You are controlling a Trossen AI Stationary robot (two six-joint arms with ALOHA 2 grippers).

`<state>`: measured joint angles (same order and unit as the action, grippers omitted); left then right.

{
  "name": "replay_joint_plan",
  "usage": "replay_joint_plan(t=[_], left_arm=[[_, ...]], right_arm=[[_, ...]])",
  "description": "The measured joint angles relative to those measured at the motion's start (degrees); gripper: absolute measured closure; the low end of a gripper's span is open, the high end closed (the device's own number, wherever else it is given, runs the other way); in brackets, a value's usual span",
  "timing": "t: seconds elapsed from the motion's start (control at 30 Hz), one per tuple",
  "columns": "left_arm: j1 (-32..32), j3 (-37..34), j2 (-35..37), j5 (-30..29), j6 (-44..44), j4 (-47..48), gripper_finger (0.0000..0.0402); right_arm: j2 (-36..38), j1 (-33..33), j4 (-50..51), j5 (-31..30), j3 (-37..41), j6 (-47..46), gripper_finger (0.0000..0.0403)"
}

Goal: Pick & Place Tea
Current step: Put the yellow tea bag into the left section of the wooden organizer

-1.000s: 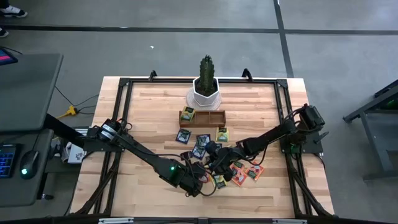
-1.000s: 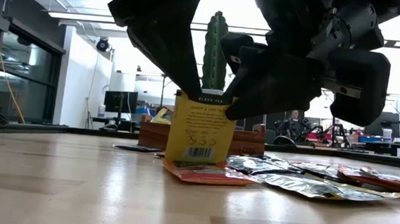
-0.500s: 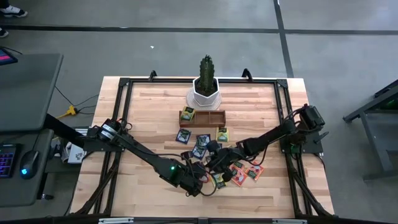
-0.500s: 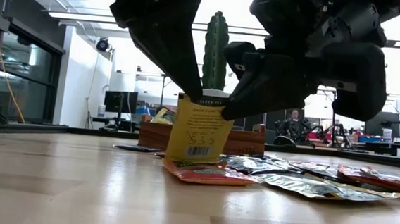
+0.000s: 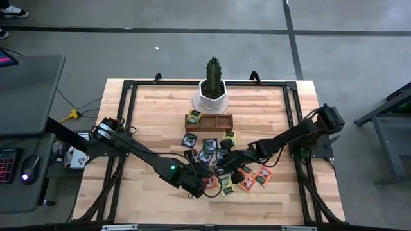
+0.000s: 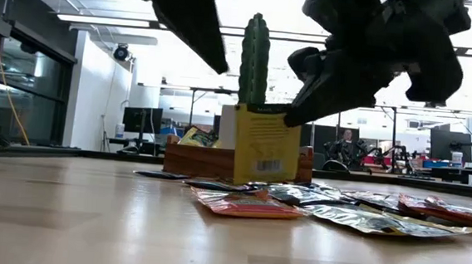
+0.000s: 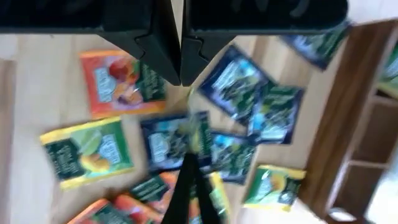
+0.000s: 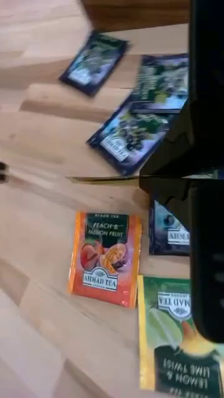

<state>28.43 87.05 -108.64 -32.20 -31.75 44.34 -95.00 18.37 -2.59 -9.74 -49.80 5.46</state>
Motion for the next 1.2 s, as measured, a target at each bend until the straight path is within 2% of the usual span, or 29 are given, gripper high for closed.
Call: replay_joint_plan(t=[0.1,0.33,0.47,0.63,0.73,0.83,1.0,1.2], left_arm=[[-0.71,-0.01,0.61,-0.17,-1.1,2.15,0.0385],[-2.84,-0.02,0.59,3.79,-1.38,2.27,0.038],[-4.79,-0.02,0.61,5.74,0.11,1.84,0.038],[-7.01,0.02,3.52,5.55,3.78,0.52,0.0379],[-8.49,0.05,4.93,5.05,6.04,-0.73,0.0379],[-10.15,0.0,6.39,4.13,7.25,-1.43,0.0379],[-11.87,0.07,9.4,1.98,9.44,0.57,0.038],[-11.94,0.04,12.56,-3.14,9.44,10.66,0.038]], right_arm=[[2.66,-0.05,2.63,-2.17,0.02,-1.81,0.0402],[11.13,1.06,6.0,-9.63,0.0,11.72,0.0403],[15.34,2.36,10.93,-17.73,-0.02,16.26,0.0403],[18.5,2.54,16.91,-22.64,-0.02,14.43,0.0403],[18.69,1.96,20.7,-24.16,-0.87,7.31,0.0403],[18.53,0.0,22.38,-22.07,-3.4,-1.13,0.0403],[18.38,-5.25,22.91,-15.24,-7.02,-13.49,0.0403],[18.38,-10.71,22.05,0.51,-9.65,-17.54,0.0403]])
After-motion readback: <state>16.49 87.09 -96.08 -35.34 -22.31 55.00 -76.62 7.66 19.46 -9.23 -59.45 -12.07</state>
